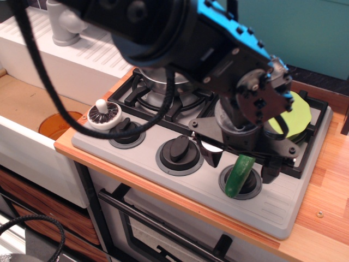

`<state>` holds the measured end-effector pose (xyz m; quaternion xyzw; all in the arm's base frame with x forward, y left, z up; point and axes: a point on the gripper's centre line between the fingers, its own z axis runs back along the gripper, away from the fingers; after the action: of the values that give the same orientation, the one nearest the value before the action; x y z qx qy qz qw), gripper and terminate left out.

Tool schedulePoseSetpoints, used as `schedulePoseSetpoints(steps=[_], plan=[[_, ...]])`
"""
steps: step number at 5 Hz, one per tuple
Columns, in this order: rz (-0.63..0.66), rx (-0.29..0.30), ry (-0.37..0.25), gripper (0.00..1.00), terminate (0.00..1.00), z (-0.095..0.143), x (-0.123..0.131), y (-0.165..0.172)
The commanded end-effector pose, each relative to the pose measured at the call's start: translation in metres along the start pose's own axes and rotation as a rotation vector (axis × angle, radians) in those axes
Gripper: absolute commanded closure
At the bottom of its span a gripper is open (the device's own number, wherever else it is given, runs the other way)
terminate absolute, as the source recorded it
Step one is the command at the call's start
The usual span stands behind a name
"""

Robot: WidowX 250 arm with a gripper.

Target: Put pickle on plate and mushroom in pot or pan on stove

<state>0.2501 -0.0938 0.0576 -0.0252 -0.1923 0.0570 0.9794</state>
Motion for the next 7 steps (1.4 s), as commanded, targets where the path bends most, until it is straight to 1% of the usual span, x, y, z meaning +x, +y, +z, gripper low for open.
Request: schedulePoseSetpoints(steps=[1,2,3,4,5,6,7], plan=[[0.000,-0.015,-0.047,0.00,0.00,-0.014,0.005,-0.002],[0.005,-0.013,-0.043,0.00,0.00,-0.018,0.004,-0.003],[0.016,-0.009,-0.033,1.00,0.00,-0.018,0.003,-0.005],[0.022,-0.004,-0.033,1.00,0.00,-0.017,0.002,-0.006],[0.021,0.005,-0.020,1.00,0.00,-0.007,0.004,-0.005],[0.025,0.025,0.019,1.00,0.00,0.016,0.012,-0.005],[0.050,0.046,0.080,1.00,0.00,0.041,0.029,-0.015]])
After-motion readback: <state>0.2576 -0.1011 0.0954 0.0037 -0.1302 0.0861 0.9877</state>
